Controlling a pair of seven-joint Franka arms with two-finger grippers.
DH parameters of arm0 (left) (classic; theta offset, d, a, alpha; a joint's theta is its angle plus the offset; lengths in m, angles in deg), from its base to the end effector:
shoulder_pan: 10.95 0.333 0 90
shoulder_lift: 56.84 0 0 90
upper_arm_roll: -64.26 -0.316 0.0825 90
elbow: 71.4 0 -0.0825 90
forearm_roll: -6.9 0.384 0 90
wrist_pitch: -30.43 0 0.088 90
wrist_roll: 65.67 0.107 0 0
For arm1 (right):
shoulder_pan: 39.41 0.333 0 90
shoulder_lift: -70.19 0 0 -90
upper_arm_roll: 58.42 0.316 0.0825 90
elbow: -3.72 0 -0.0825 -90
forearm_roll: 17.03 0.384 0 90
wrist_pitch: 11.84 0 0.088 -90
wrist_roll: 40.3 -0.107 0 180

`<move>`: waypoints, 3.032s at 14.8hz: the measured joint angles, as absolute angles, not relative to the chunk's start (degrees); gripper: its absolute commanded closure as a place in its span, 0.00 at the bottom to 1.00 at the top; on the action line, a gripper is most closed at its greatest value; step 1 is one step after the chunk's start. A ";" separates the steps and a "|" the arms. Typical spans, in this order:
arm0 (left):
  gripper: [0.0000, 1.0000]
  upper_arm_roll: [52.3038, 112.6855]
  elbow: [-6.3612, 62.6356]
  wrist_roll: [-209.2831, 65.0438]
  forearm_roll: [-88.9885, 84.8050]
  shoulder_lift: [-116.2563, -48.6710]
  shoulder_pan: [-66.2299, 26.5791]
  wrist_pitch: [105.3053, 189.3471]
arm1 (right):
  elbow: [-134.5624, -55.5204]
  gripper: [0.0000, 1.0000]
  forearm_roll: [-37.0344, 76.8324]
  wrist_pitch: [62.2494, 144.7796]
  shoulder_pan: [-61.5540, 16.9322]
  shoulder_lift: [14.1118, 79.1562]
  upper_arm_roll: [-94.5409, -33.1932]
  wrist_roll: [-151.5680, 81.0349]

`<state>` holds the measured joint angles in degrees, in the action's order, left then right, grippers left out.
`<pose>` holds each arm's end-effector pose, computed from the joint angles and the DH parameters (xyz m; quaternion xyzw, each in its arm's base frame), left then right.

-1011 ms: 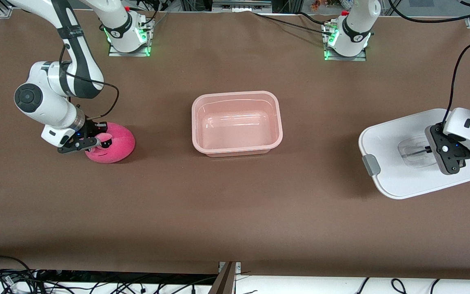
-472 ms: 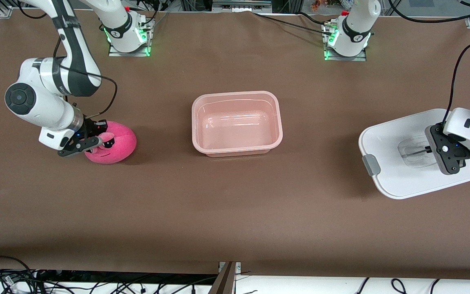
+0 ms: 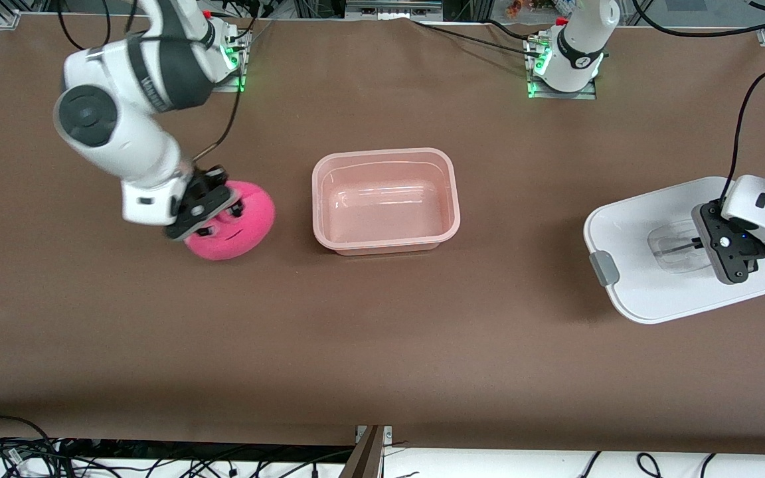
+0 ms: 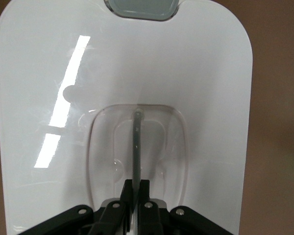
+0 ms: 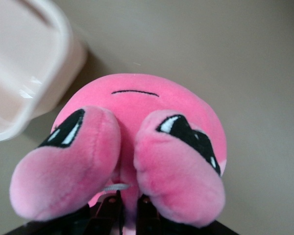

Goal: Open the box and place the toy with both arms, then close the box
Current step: 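Lift the pink toy with the right gripper and carry it over the tub, then lower the toy into the tub and open the right gripper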

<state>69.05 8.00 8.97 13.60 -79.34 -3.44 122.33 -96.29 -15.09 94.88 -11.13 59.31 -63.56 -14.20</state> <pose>0.6561 0.0521 0.4753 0.8026 -0.5887 -0.0936 0.0213 0.5575 0.2444 0.4552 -0.9105 -0.4118 0.0358 0.0085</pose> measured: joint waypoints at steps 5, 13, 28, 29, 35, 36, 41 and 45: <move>1.00 69.05 8.00 8.98 13.60 -79.34 -3.43 122.33 | -91.65 1.00 -15.95 94.10 -0.28 57.86 -63.23 -2.55; 1.00 69.04 8.00 8.98 13.60 -79.34 -3.43 122.33 | -88.30 1.00 -21.19 93.97 10.57 50.68 -63.16 0.39; 1.00 69.04 8.00 8.98 13.60 -79.34 -3.44 122.33 | -81.06 1.00 -21.77 99.09 10.73 38.76 -63.70 -0.66; 1.00 69.05 8.00 8.98 13.60 -79.34 -3.44 122.33 | -81.06 1.00 -21.77 100.17 10.81 37.60 -63.70 -1.83; 1.00 69.05 8.01 8.98 13.60 -79.35 -3.44 122.32 | -80.81 0.00 -23.61 107.12 12.99 31.67 -63.68 -4.52; 1.00 69.05 8.01 8.98 13.60 -79.35 -3.44 122.32 | -80.76 0.00 -23.60 107.90 13.22 31.60 -63.68 -5.51; 1.00 69.05 8.02 9.04 13.60 -79.35 -3.44 122.32 | -80.56 0.00 -23.11 113.57 14.66 31.47 -63.41 -16.72; 1.00 69.05 8.02 9.05 13.60 -79.35 -3.44 122.31 | -79.65 0.00 -21.03 113.87 15.08 31.63 -63.50 -17.91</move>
<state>69.05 8.02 9.05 13.60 -79.35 -3.44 122.31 -79.65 -21.03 113.87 15.08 31.63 -63.50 -17.91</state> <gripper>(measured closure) 0.930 0.000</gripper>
